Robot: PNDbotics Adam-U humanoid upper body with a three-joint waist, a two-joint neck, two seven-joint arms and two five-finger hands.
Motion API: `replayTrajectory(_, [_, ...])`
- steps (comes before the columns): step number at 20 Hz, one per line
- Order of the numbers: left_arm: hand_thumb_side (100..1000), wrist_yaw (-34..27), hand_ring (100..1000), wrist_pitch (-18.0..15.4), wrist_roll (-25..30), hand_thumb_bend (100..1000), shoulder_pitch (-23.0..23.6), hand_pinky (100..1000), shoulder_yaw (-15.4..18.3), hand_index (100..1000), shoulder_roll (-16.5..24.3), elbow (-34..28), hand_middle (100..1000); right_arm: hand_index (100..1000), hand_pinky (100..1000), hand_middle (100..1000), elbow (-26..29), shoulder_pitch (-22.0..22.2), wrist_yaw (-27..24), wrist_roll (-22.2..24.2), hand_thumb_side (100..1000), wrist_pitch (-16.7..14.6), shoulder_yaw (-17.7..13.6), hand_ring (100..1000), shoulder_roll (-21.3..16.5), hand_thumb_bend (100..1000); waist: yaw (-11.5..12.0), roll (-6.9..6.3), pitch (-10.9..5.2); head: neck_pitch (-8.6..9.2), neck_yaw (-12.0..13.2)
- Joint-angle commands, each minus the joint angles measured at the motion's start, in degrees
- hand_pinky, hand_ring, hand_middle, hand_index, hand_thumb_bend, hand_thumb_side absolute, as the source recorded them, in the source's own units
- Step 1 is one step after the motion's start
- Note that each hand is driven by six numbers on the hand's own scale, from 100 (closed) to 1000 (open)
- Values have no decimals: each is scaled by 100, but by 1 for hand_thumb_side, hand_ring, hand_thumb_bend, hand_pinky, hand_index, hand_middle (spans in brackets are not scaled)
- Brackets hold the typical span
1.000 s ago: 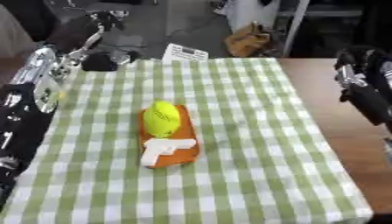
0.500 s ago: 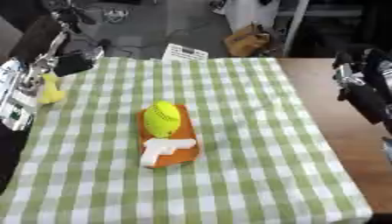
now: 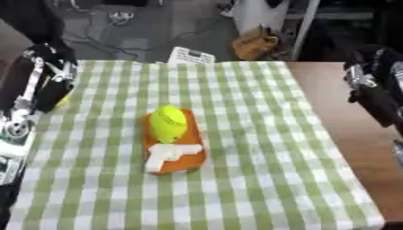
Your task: Pick up objects on the table and place them in the box.
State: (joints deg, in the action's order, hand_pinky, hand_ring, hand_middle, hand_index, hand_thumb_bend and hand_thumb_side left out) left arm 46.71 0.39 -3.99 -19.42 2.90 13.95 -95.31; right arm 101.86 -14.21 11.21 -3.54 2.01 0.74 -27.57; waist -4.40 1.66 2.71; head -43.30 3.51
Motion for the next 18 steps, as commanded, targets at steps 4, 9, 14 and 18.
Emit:
replayTrajectory(4, [950, -639, 565, 89, 99, 122, 12, 481, 38, 792, 63, -352, 661, 828, 354, 581, 113, -81, 31, -8, 628, -9, -62, 569, -183, 165, -2, -72, -82, 16, 29])
replayTrajectory(9, [951, -1141, 566, 65, 142, 120, 30, 482, 64, 791, 135, -352, 660, 827, 354, 581, 115, -78, 32, -3, 628, -10, -63, 568, -186, 166, -6, -75, -83, 8, -1])
replayTrajectory(14, [955, -1646, 564, 31, 178, 116, 52, 481, 99, 791, 211, -334, 659, 827, 354, 581, 119, -76, 32, -11, 628, -8, -69, 568, -188, 165, -15, -83, -81, -9, -43])
replayTrajectory(18, [954, -2000, 565, 6, 200, 116, 75, 481, 136, 791, 262, -334, 659, 827, 354, 580, 122, -75, 34, -10, 627, -10, -72, 568, -195, 165, -33, -89, -91, 0, -56])
